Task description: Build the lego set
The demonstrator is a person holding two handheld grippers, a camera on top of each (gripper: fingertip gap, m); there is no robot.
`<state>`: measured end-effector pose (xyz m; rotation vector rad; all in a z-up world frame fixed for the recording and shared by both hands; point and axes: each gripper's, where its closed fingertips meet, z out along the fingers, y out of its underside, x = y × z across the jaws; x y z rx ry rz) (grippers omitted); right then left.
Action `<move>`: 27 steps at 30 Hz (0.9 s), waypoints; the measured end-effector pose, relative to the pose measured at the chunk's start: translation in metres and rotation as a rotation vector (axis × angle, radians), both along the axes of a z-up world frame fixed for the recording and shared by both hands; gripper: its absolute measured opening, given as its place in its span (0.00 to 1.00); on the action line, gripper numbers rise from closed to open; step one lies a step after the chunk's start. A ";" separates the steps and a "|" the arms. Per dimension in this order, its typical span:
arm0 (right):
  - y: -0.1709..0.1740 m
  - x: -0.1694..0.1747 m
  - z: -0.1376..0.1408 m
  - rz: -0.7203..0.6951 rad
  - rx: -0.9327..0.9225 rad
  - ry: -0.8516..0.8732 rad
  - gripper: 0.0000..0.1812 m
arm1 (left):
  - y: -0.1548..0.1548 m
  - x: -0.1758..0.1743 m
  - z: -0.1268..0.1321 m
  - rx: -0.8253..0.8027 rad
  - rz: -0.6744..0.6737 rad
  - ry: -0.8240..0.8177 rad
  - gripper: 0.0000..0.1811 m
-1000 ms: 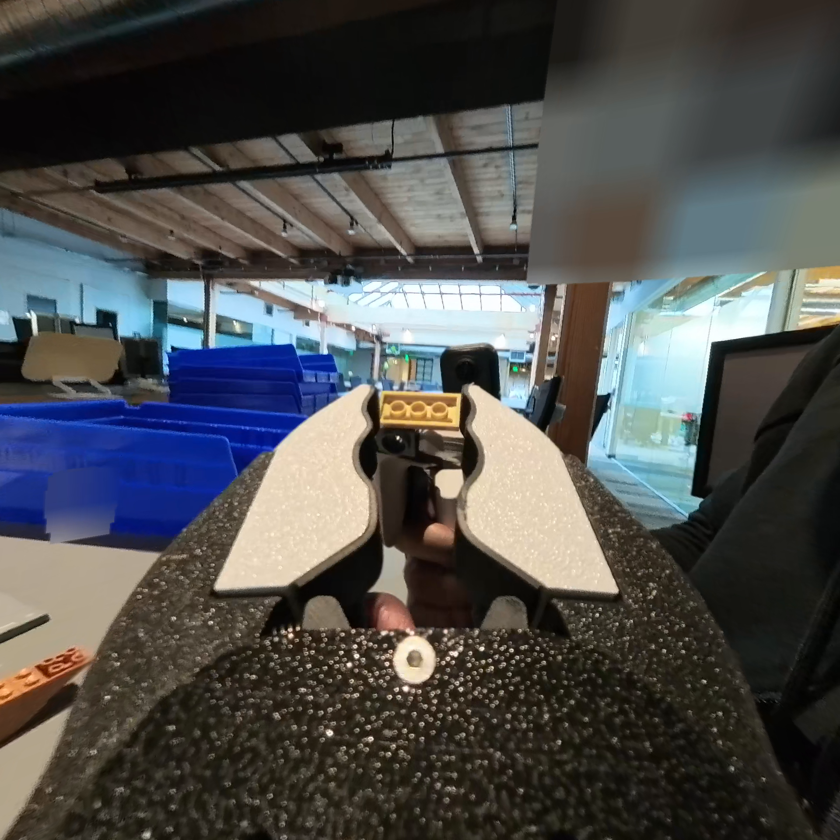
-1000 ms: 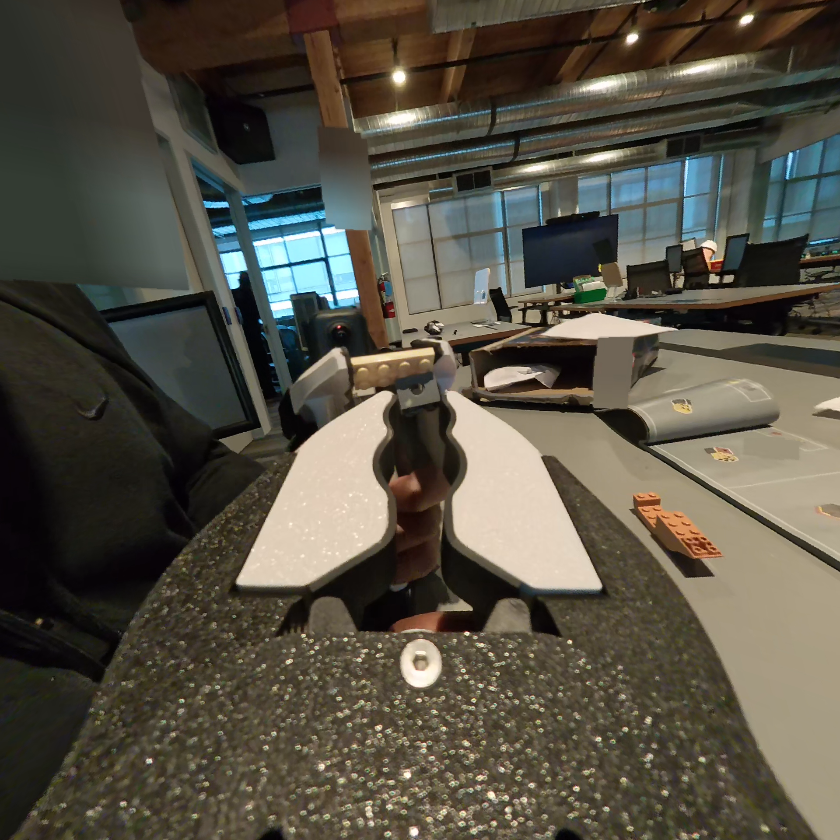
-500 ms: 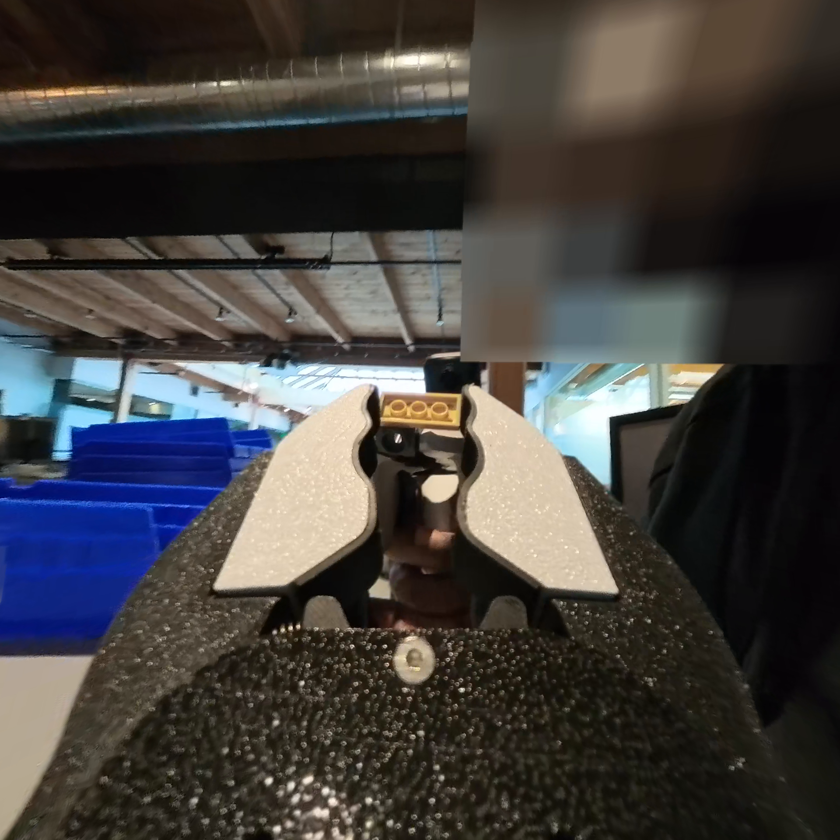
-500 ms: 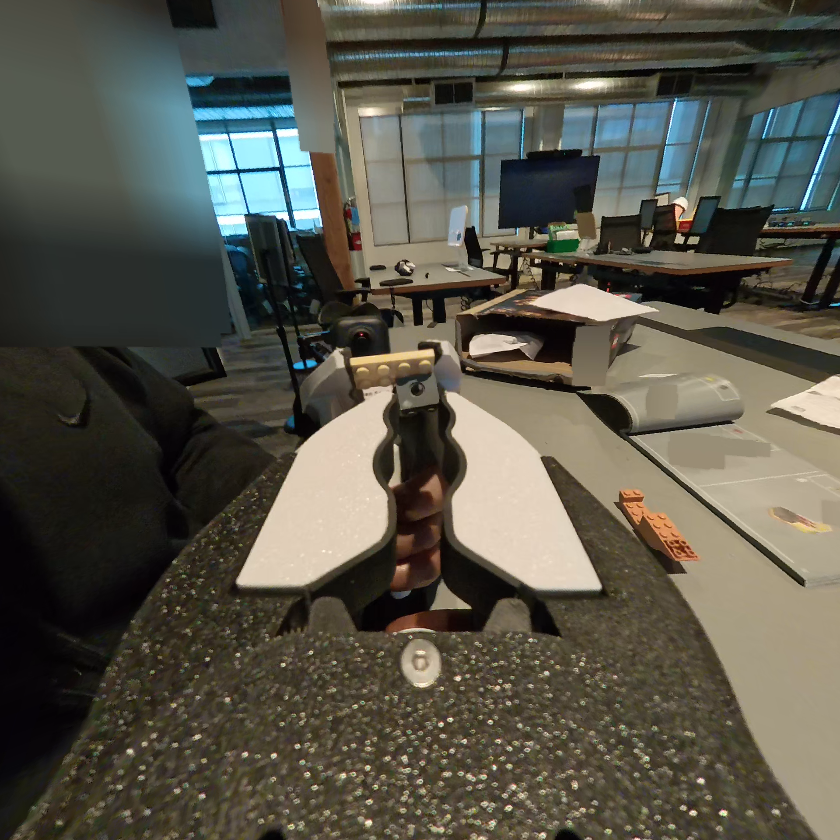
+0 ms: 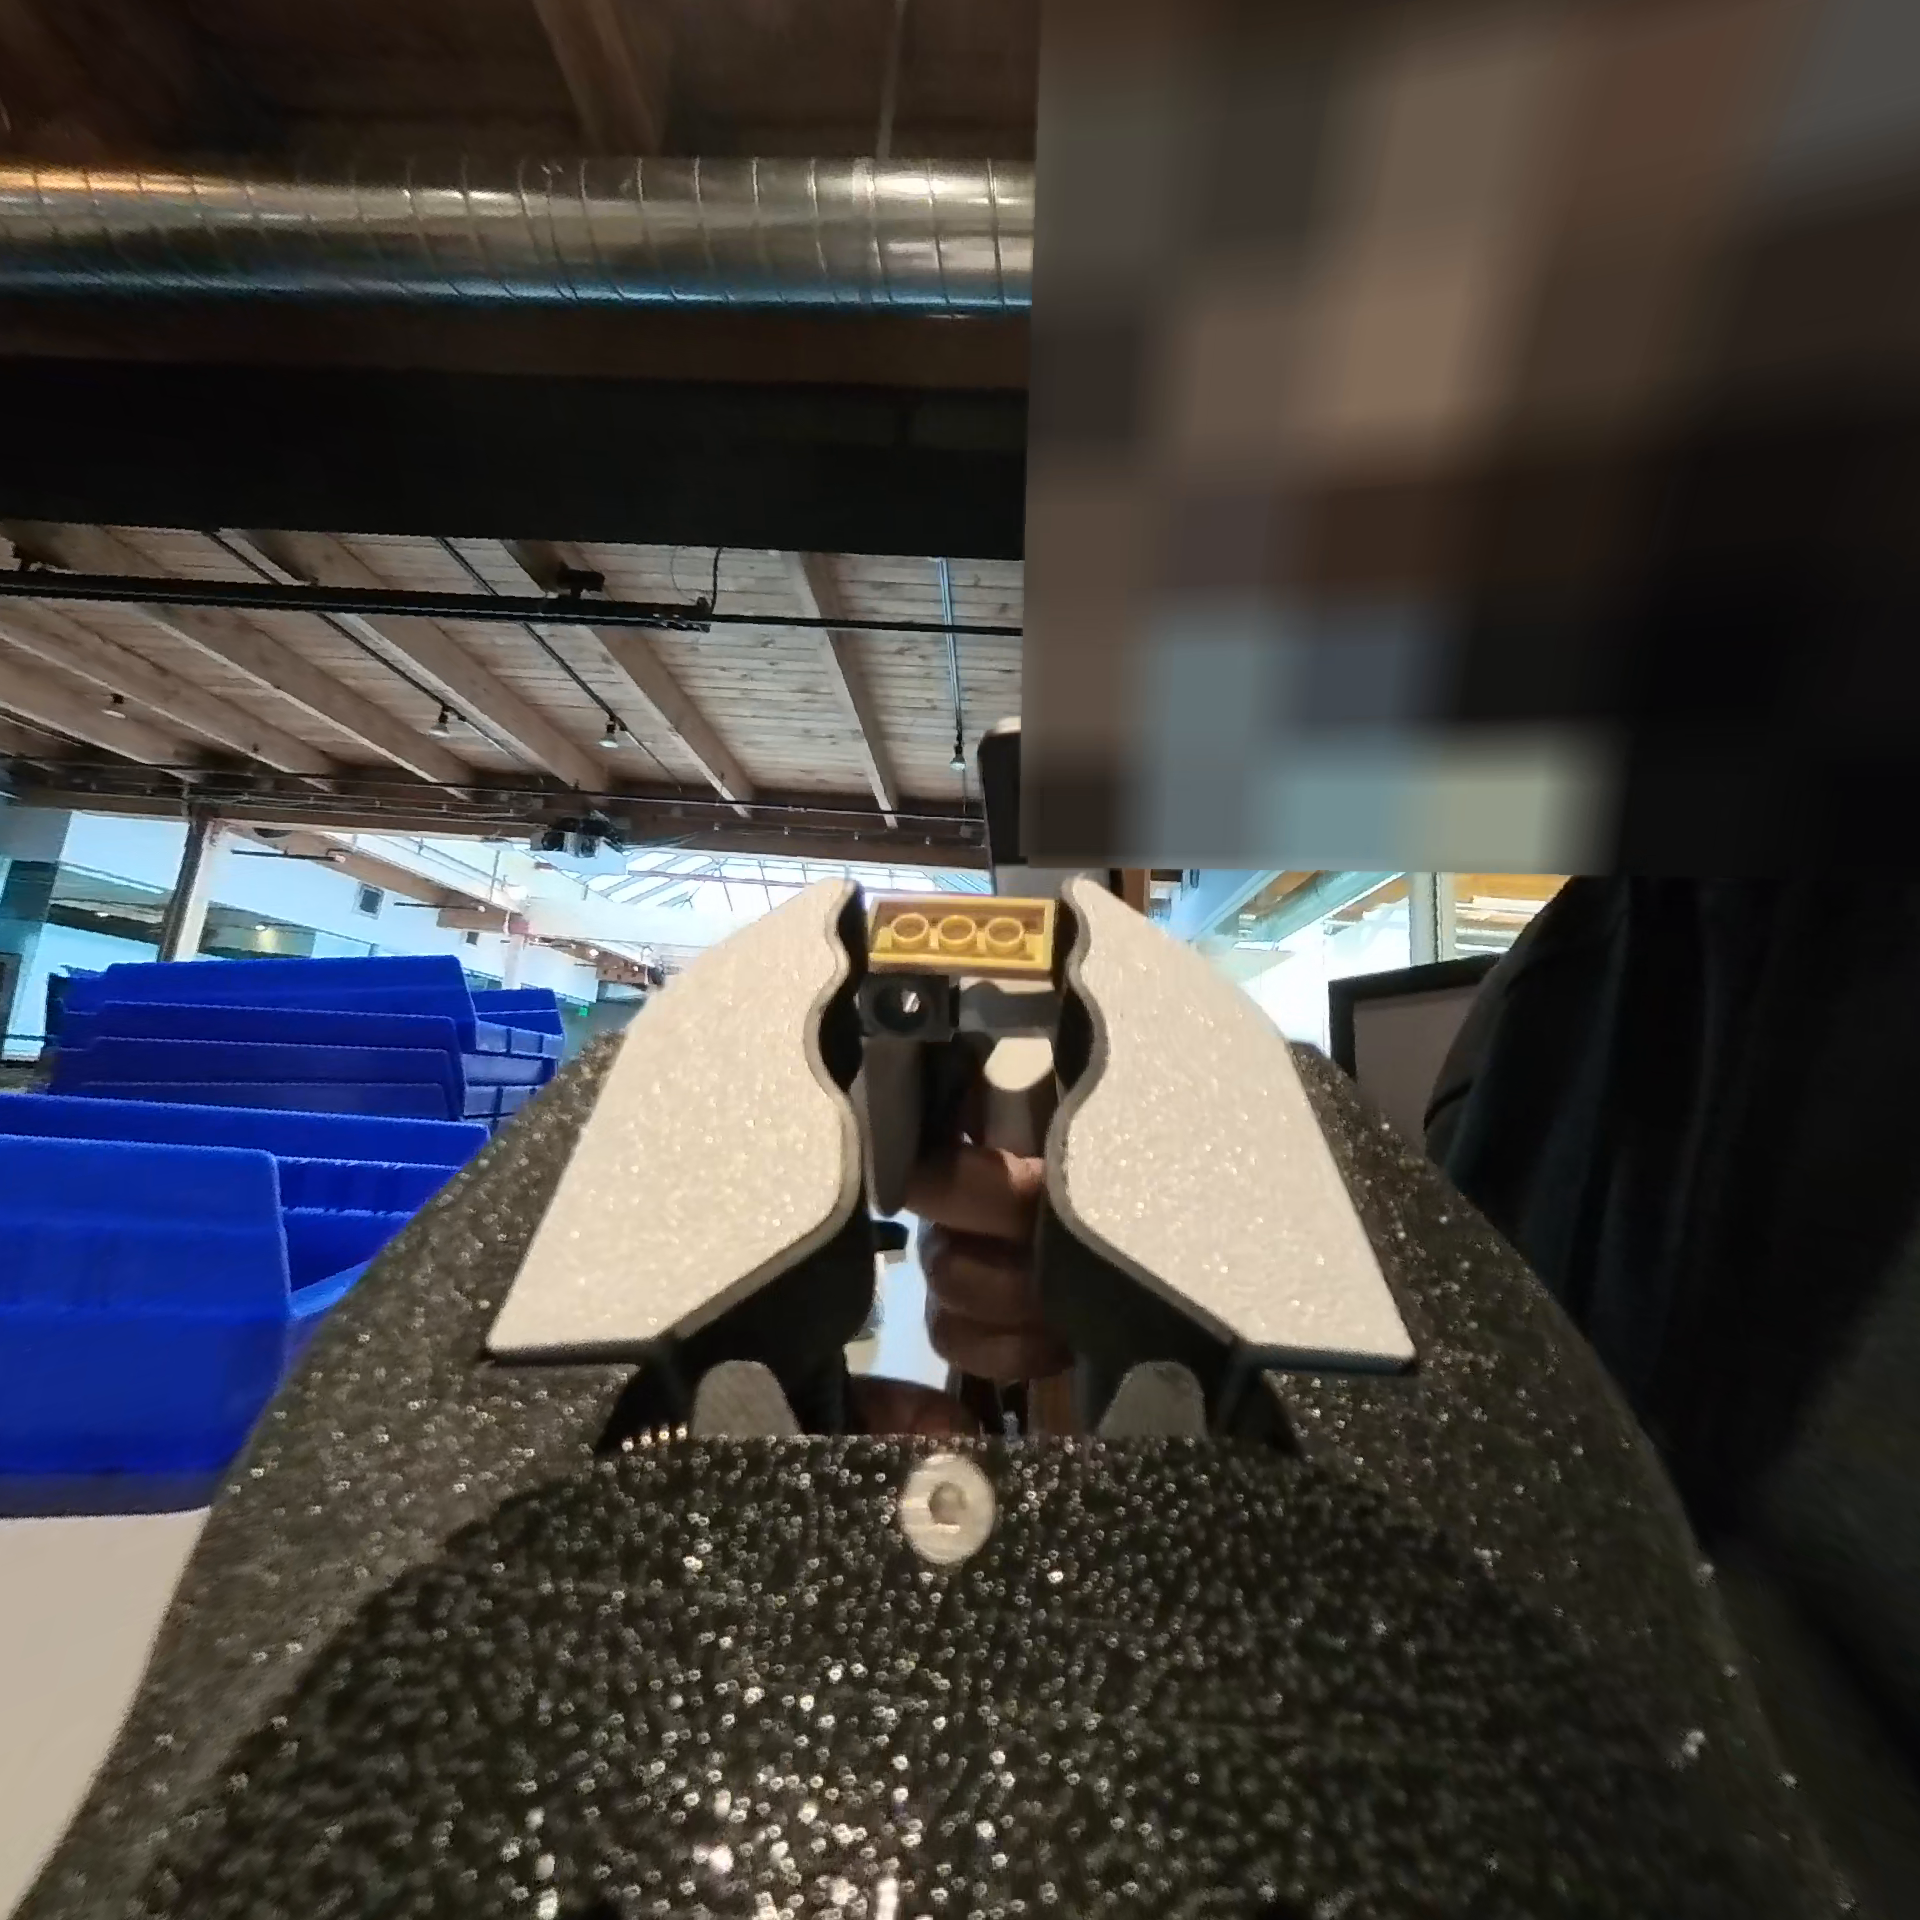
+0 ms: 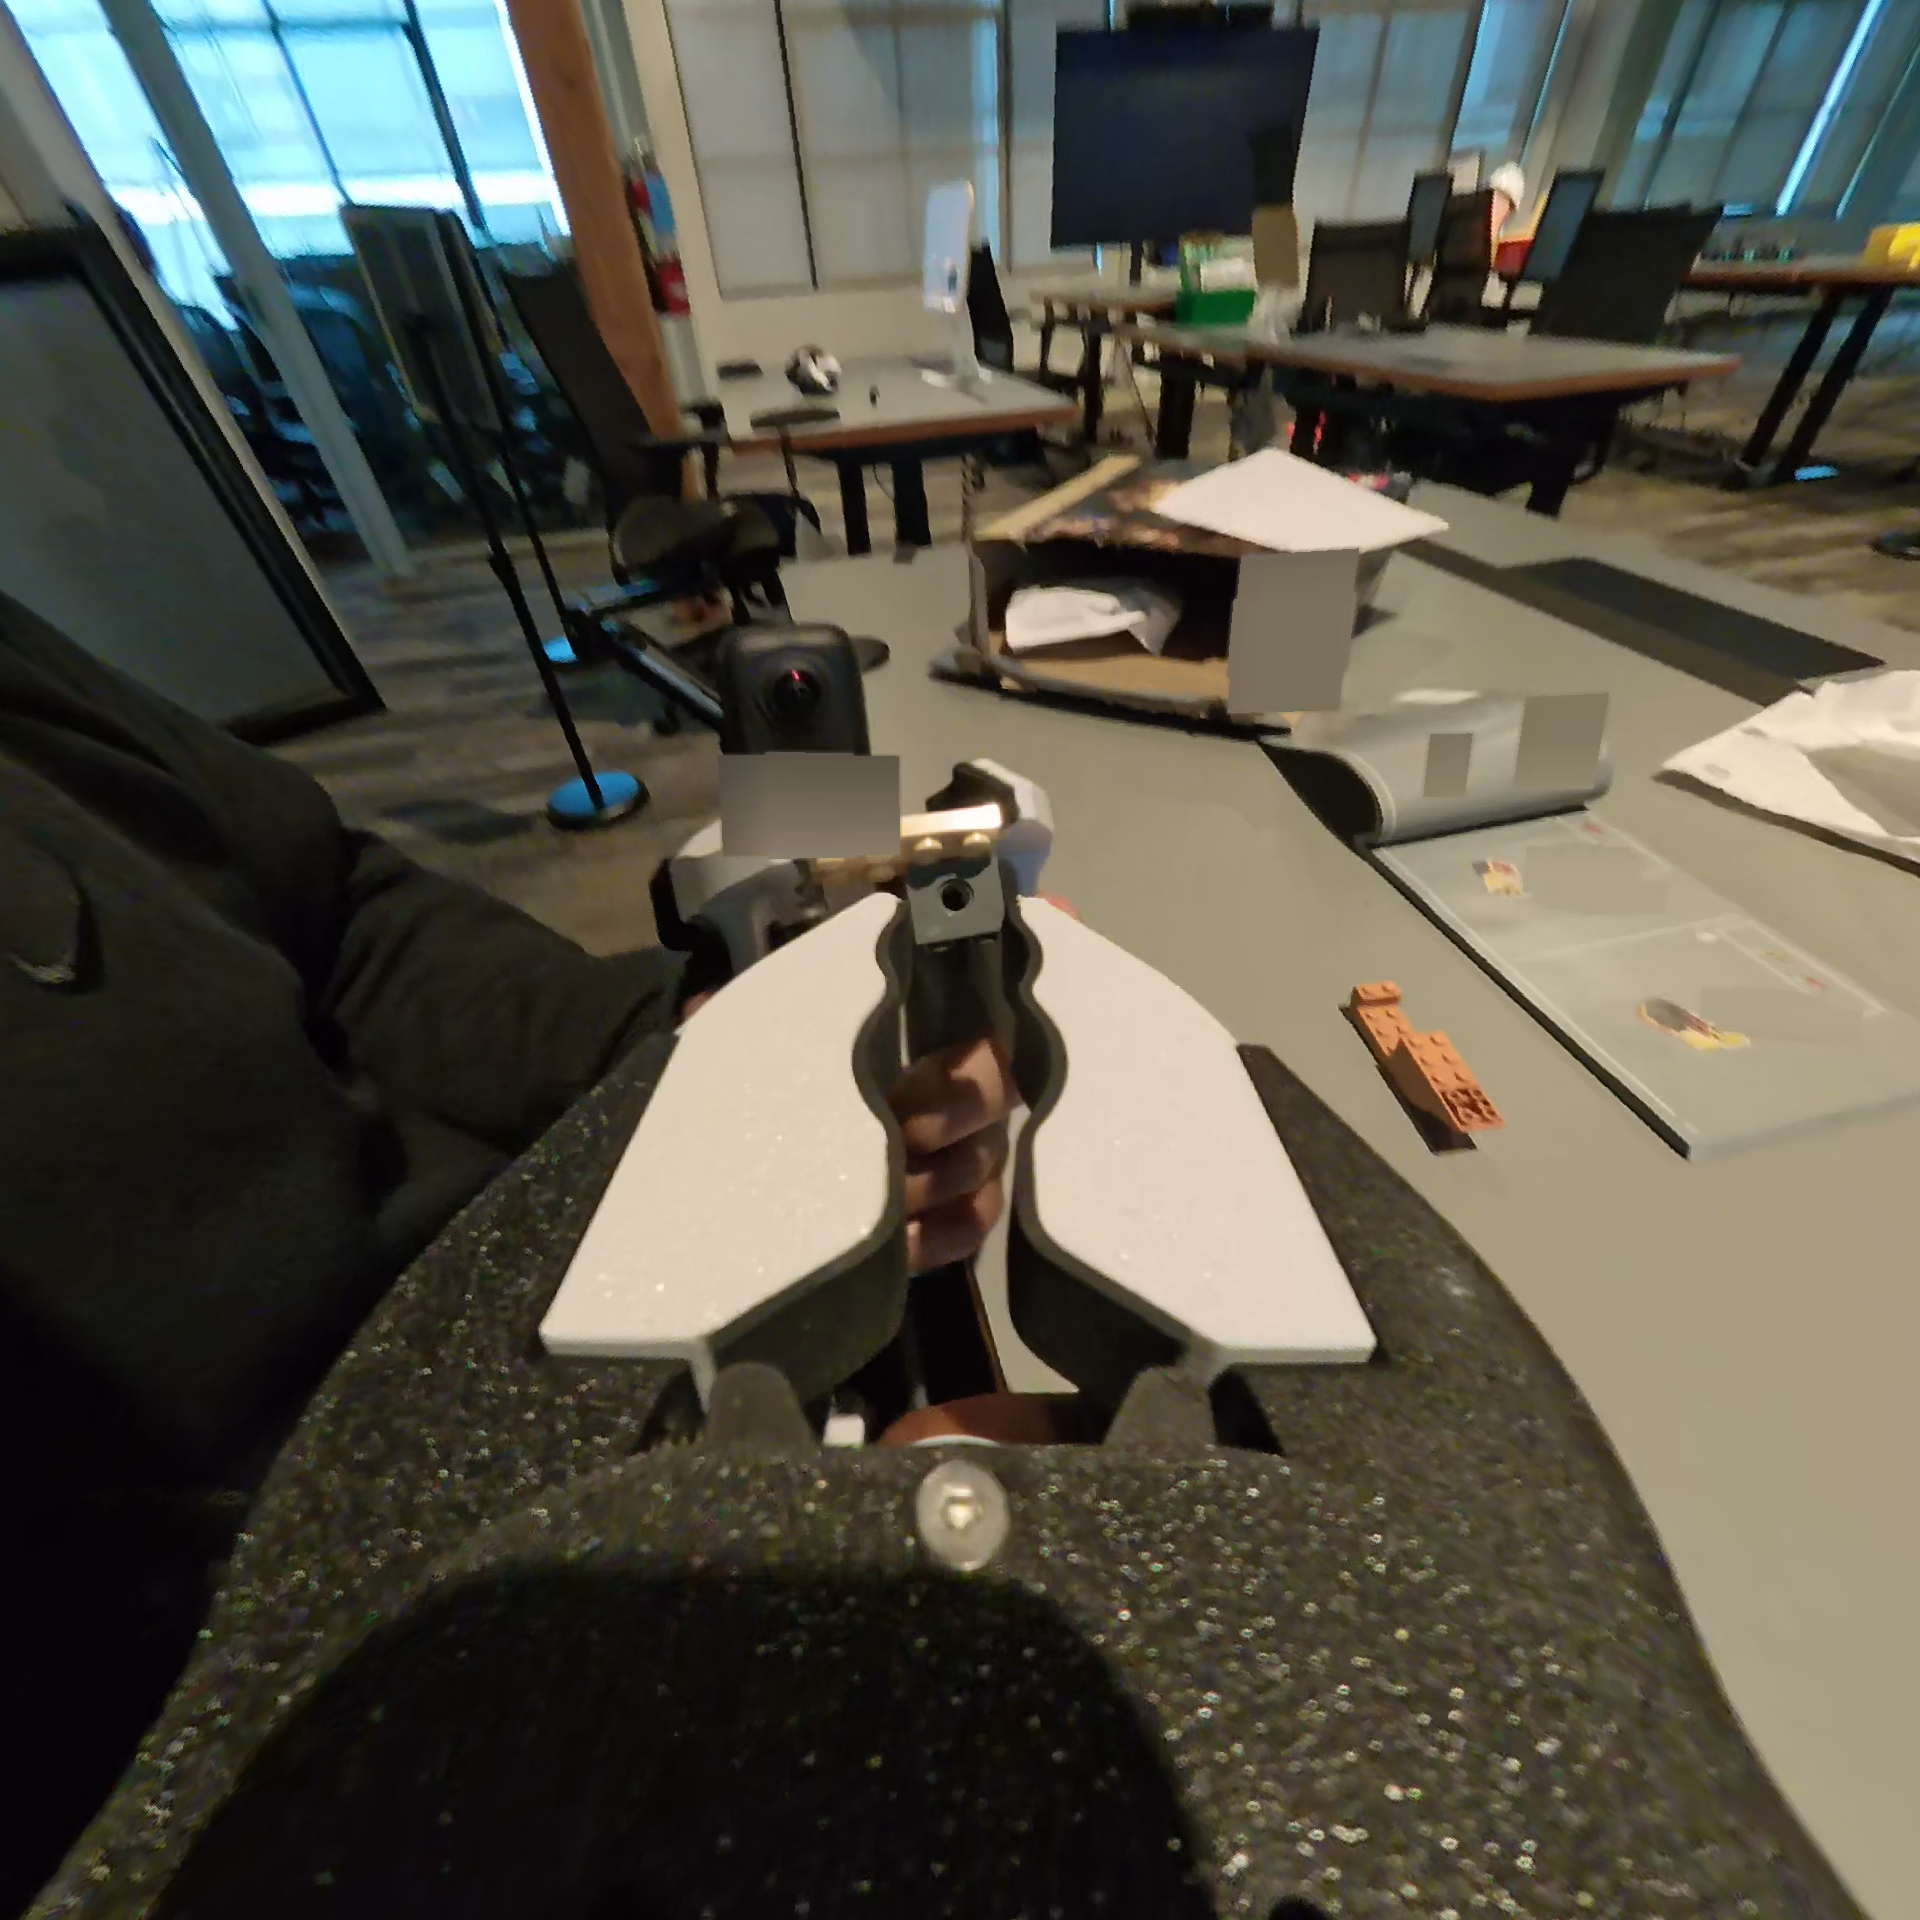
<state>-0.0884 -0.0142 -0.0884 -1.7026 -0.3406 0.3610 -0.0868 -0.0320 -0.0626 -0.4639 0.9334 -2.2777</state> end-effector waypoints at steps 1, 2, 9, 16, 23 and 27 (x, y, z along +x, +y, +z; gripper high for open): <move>0.000 0.000 -0.001 -0.007 -0.013 -0.023 0.08 | -0.001 0.001 -0.001 0.007 0.002 0.006 0.19; -0.001 0.000 -0.003 -0.009 -0.028 -0.048 0.08 | -0.002 0.001 -0.001 0.020 0.005 0.011 0.19; 0.007 0.003 -0.012 -0.024 -0.035 -0.043 0.08 | 0.001 0.013 -0.005 0.022 0.014 0.086 0.06; 0.031 0.049 -0.028 -0.121 -0.001 0.037 0.08 | 0.027 0.058 -0.014 -0.112 0.078 0.280 0.03; 0.027 0.056 -0.031 -0.096 0.020 0.027 0.08 | 0.028 0.069 -0.019 -0.112 -0.001 0.341 0.03; 0.017 0.056 -0.032 -0.052 -0.005 0.017 0.08 | 0.020 0.073 -0.024 -0.038 -0.061 0.403 0.03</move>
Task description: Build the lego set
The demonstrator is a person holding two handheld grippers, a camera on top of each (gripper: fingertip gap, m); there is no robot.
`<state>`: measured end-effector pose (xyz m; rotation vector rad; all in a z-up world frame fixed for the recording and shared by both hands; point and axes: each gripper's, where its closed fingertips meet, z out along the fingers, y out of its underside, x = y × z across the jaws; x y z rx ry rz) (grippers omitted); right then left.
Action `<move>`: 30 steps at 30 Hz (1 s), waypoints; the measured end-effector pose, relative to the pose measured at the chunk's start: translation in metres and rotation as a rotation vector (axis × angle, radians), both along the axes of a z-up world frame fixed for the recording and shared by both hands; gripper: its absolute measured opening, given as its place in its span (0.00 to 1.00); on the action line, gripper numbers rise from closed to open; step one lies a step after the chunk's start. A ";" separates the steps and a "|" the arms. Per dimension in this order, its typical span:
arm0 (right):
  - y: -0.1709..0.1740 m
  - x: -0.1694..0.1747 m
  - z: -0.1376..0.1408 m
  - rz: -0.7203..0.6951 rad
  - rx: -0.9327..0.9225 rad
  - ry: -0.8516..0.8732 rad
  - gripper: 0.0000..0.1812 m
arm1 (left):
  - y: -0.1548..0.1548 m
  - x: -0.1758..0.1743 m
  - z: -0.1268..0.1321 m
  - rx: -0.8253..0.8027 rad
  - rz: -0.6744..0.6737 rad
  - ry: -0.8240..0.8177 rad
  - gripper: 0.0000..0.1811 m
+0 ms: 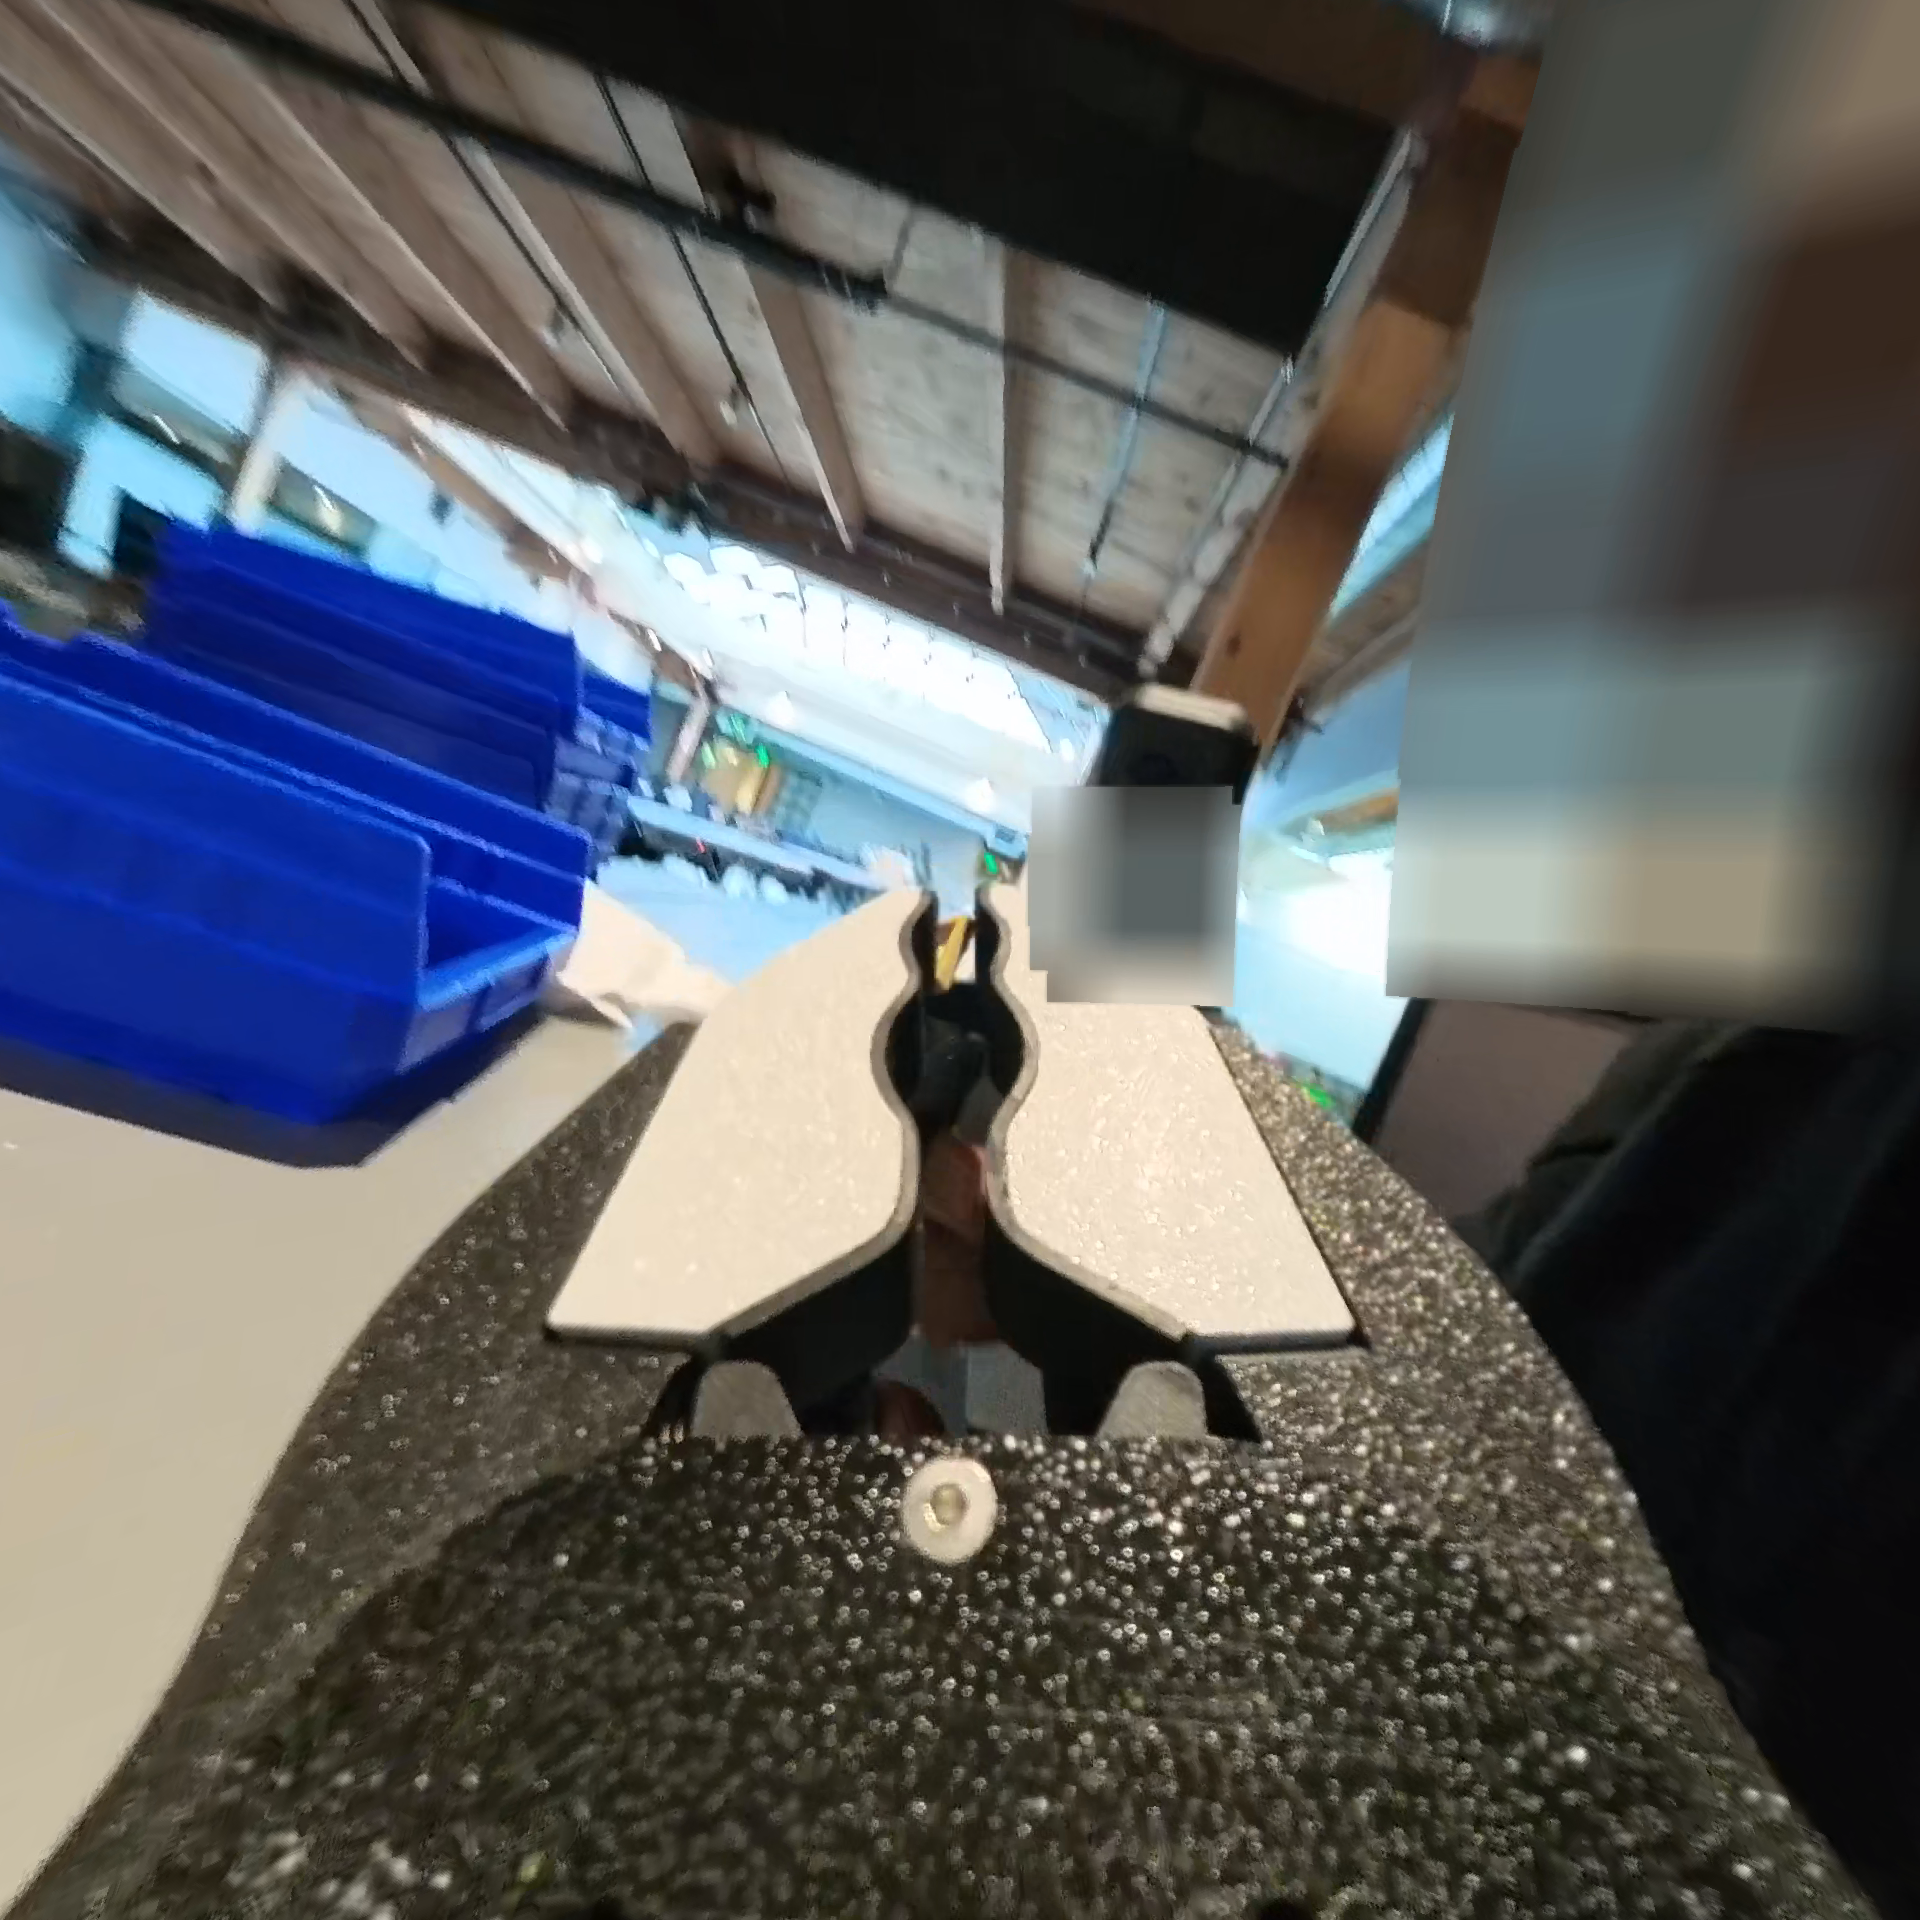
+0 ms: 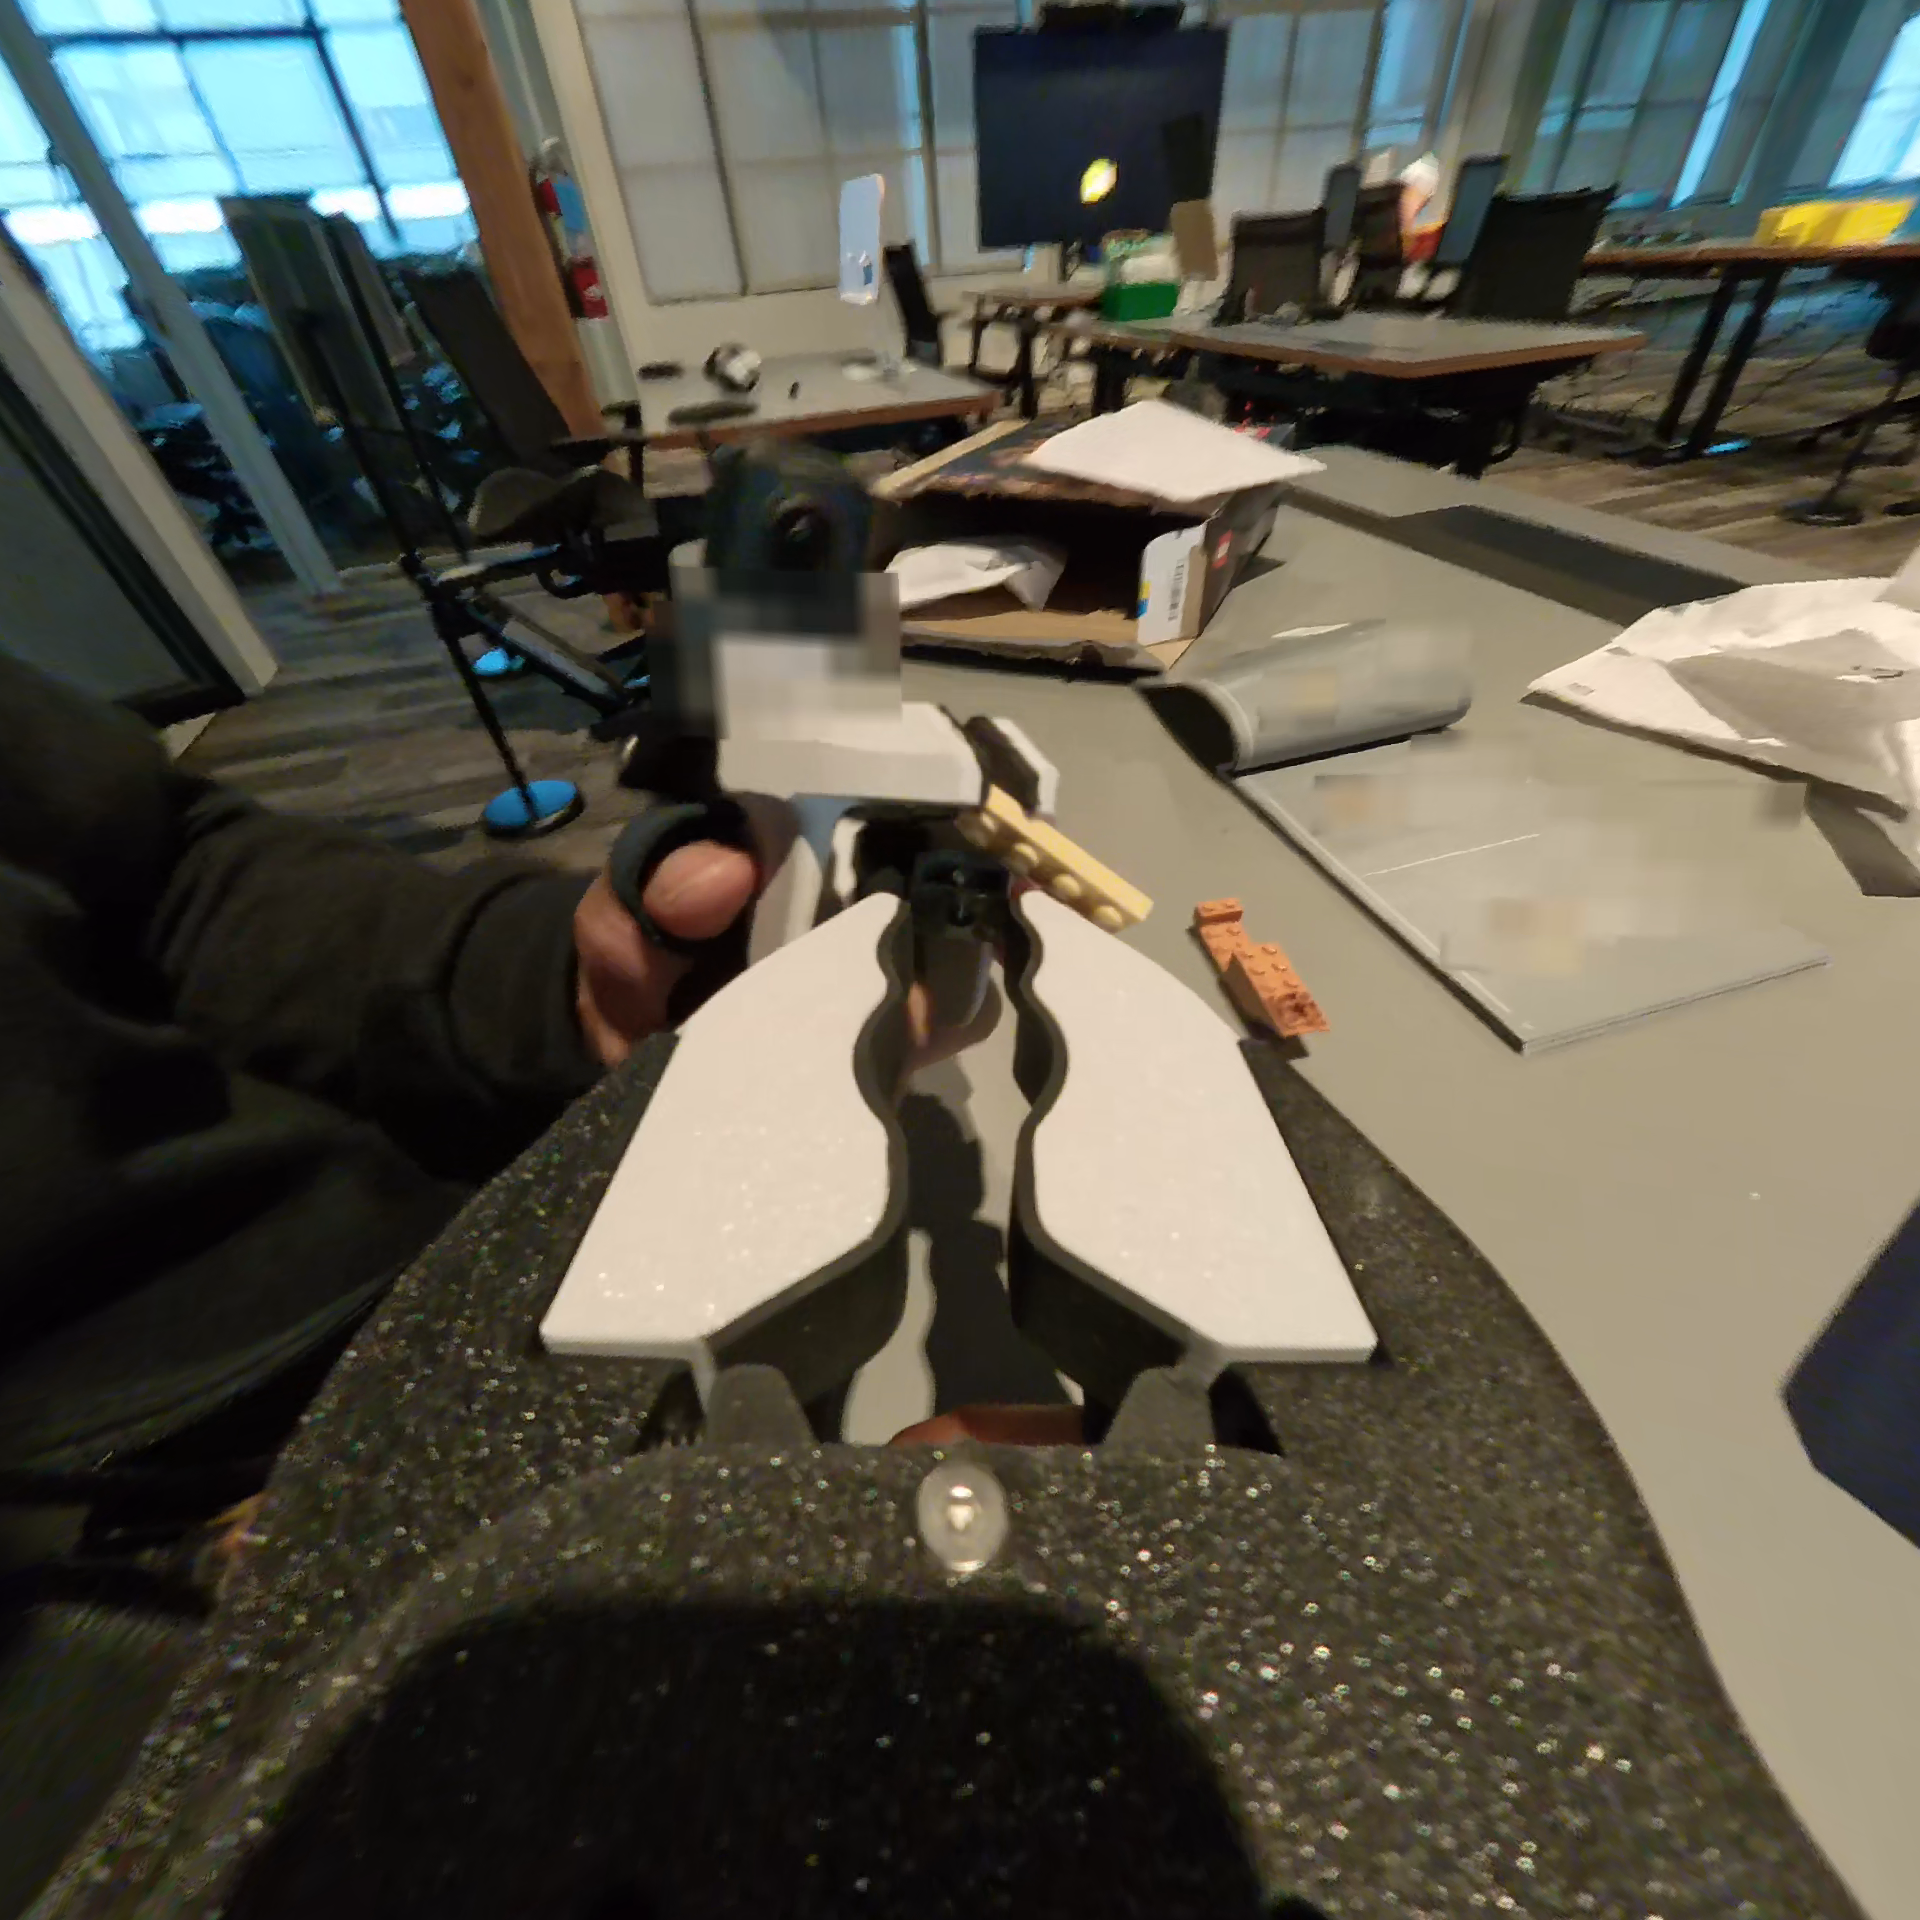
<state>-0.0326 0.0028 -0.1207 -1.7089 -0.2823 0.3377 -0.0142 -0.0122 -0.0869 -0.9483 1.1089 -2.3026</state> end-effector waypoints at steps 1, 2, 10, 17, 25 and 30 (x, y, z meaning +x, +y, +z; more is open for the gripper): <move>-0.003 -0.001 -0.001 0.017 -0.016 -0.008 0.08 | -0.003 0.000 -0.002 0.021 -0.029 0.019 0.03; -0.006 -0.002 -0.002 0.033 -0.032 -0.017 0.08 | -0.006 0.000 -0.005 0.045 -0.056 0.046 0.03; -0.018 0.000 -0.048 0.078 -0.281 -0.036 0.09 | -0.013 0.014 -0.061 0.181 -0.228 0.503 0.03; -0.018 0.026 -0.066 0.014 -0.340 -0.003 0.09 | 0.000 0.017 -0.085 0.211 -0.229 0.666 0.02; -0.013 0.034 -0.077 -0.005 -0.389 -0.018 0.09 | 0.012 0.022 -0.097 0.210 -0.191 0.746 0.01; -0.011 0.035 -0.079 -0.020 -0.402 0.001 0.09 | 0.020 0.030 -0.085 0.133 -0.103 0.683 0.01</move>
